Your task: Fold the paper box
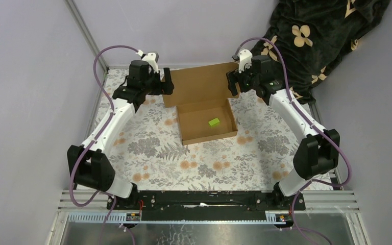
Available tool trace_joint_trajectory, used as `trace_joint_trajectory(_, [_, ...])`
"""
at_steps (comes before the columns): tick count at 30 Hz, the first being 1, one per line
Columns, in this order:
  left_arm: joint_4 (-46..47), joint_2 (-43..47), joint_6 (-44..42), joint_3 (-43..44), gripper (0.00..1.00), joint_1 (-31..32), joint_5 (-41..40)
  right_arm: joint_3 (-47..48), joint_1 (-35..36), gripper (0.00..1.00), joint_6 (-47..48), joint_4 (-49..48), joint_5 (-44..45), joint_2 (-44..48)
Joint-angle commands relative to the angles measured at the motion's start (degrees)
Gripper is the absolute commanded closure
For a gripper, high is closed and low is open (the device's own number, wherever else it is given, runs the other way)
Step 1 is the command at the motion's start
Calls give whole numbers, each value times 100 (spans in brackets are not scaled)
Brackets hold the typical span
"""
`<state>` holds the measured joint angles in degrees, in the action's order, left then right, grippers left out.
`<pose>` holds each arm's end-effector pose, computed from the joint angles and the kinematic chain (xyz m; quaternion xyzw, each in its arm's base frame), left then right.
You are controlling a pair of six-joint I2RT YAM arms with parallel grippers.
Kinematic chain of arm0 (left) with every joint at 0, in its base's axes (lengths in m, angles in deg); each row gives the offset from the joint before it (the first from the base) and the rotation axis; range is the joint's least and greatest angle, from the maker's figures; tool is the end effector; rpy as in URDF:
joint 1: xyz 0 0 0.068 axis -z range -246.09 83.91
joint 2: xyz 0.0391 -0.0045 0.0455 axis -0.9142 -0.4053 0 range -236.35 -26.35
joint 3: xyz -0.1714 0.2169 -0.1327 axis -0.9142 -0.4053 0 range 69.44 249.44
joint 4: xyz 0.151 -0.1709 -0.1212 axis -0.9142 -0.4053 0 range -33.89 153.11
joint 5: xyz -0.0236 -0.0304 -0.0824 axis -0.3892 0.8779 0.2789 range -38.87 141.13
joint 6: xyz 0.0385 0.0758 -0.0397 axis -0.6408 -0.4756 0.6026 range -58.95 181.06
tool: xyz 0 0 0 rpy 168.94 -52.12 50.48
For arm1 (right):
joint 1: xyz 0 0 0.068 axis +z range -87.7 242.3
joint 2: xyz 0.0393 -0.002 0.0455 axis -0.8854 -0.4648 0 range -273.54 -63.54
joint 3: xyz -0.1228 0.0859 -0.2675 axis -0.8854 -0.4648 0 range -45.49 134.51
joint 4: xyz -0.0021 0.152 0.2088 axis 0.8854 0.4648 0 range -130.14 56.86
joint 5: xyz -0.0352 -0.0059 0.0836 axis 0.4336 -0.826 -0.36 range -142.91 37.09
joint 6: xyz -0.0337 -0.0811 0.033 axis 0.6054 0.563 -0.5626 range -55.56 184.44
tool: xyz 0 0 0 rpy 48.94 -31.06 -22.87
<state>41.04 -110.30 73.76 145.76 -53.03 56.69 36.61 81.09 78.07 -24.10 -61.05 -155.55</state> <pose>0.3618 -0.0923 0.3597 0.0270 0.8636 -0.1526 0.4797 0.3945 0.1467 0.3607 -0.2722 0.8015 0.0839 0.5257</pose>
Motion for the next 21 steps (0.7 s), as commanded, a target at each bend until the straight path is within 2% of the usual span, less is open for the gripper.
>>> trace_joint_trajectory(1, [-284, -232, -431, 360, 2, -49, 15, 456, -191, 13, 315, 75, -509, -143])
trace_joint_trajectory(4, [-473, -280, -525, 535, 1, -49, -32, 738, -340, 13, 519, 454, -678, -150])
trace_joint_trajectory(10, [-734, -406, -674, 726, 1, -75, 74, 928, -624, 9, 470, 237, -1254, -151])
trace_joint_trajectory(14, [-845, -530, -811, 889, 2, -81, 92, 1521, -681, 13, 670, 663, -1360, -637])
trace_joint_trajectory(21, [-921, -660, -1009, 922, 2, -166, 164, 1870, -885, 16, 825, 928, -1901, -991])
